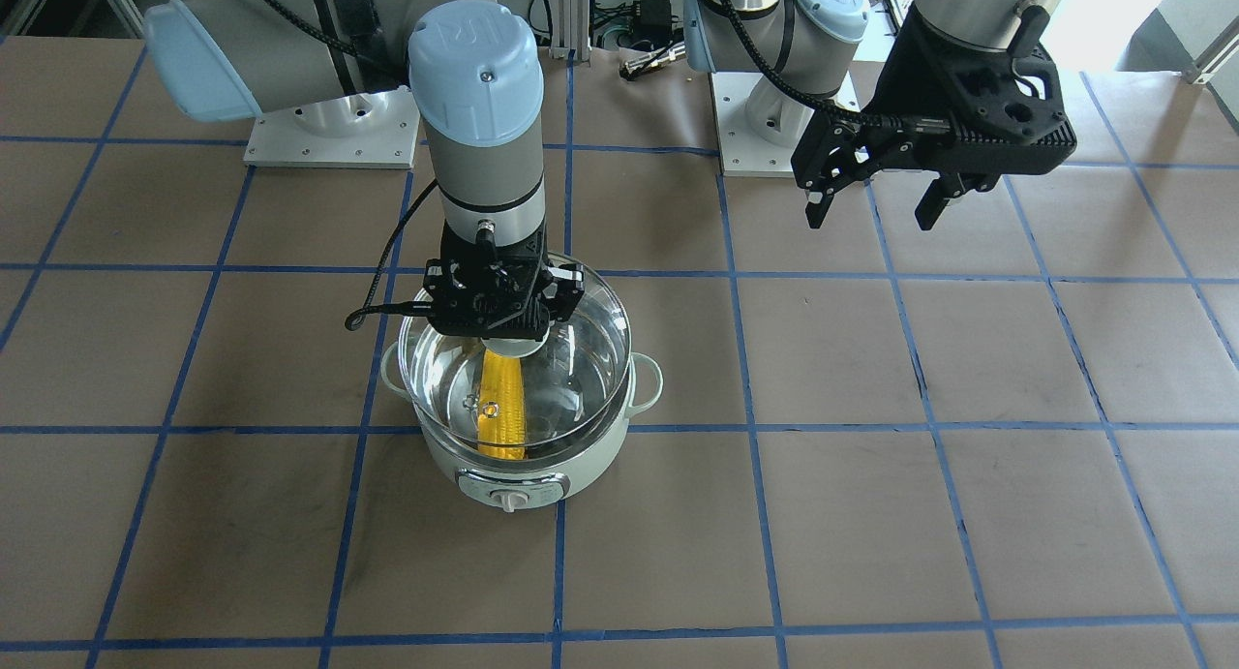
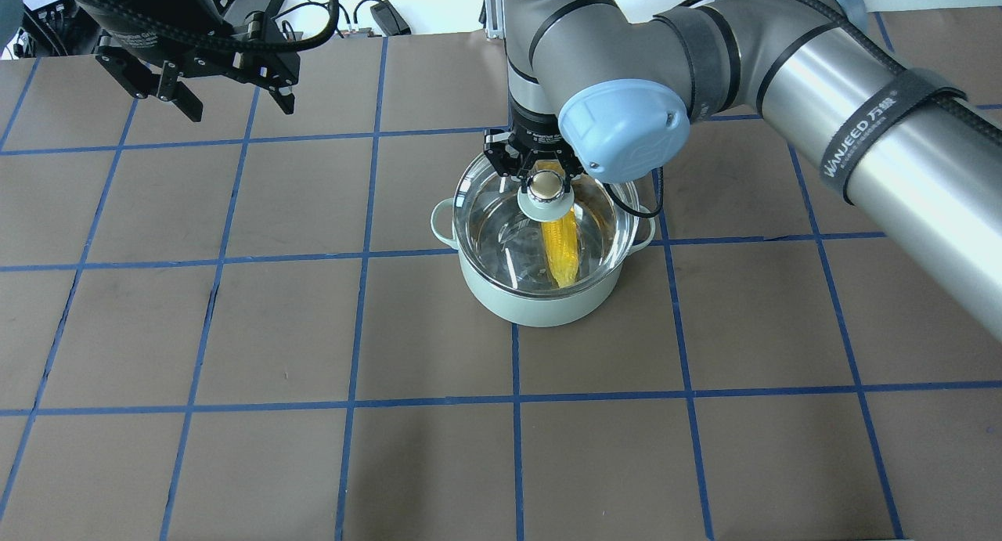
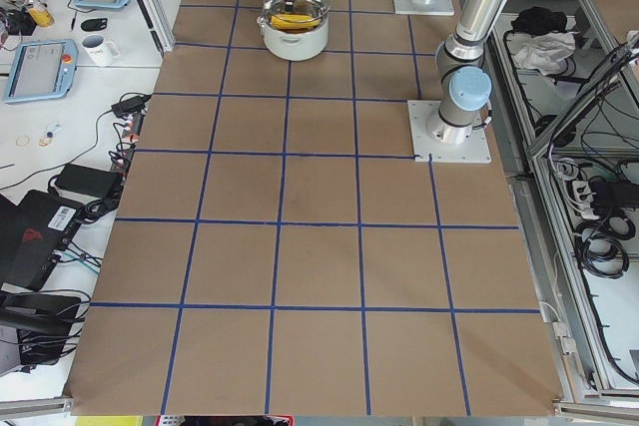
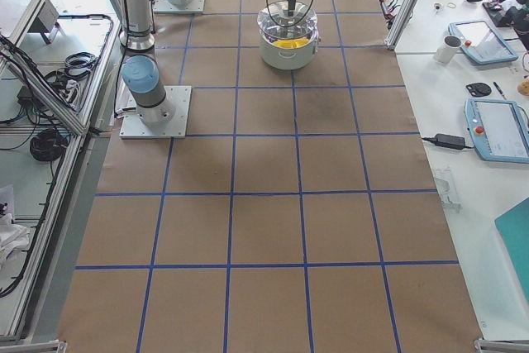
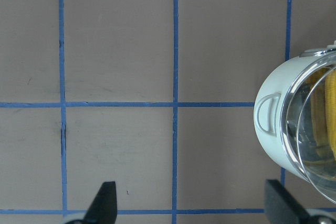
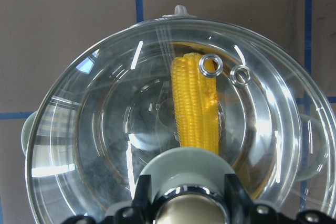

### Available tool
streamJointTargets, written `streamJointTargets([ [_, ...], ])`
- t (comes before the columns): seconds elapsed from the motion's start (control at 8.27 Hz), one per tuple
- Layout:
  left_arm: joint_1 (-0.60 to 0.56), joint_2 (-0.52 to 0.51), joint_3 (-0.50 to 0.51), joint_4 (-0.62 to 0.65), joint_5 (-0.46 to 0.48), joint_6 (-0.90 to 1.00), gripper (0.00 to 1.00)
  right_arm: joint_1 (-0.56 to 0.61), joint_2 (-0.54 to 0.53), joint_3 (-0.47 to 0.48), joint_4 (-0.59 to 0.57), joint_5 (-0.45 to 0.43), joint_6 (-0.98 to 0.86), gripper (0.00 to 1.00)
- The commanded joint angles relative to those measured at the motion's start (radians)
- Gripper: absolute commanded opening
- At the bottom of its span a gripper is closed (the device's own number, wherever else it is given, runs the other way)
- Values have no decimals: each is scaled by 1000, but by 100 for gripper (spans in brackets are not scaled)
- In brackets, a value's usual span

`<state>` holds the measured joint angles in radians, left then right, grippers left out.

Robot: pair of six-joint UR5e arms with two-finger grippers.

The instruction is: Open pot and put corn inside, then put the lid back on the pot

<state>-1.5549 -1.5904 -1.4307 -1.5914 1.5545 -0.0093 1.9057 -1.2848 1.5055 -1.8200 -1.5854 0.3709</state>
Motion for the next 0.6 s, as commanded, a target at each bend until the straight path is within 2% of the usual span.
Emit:
streamJointTargets([
  [0.0,1,-29,-23,19,2,-8,100,1,27,1,-4,4,-7,6],
  [0.48,-1,-25,-46,45,6,-5,100,1,55,1,-22,2,-29,6],
])
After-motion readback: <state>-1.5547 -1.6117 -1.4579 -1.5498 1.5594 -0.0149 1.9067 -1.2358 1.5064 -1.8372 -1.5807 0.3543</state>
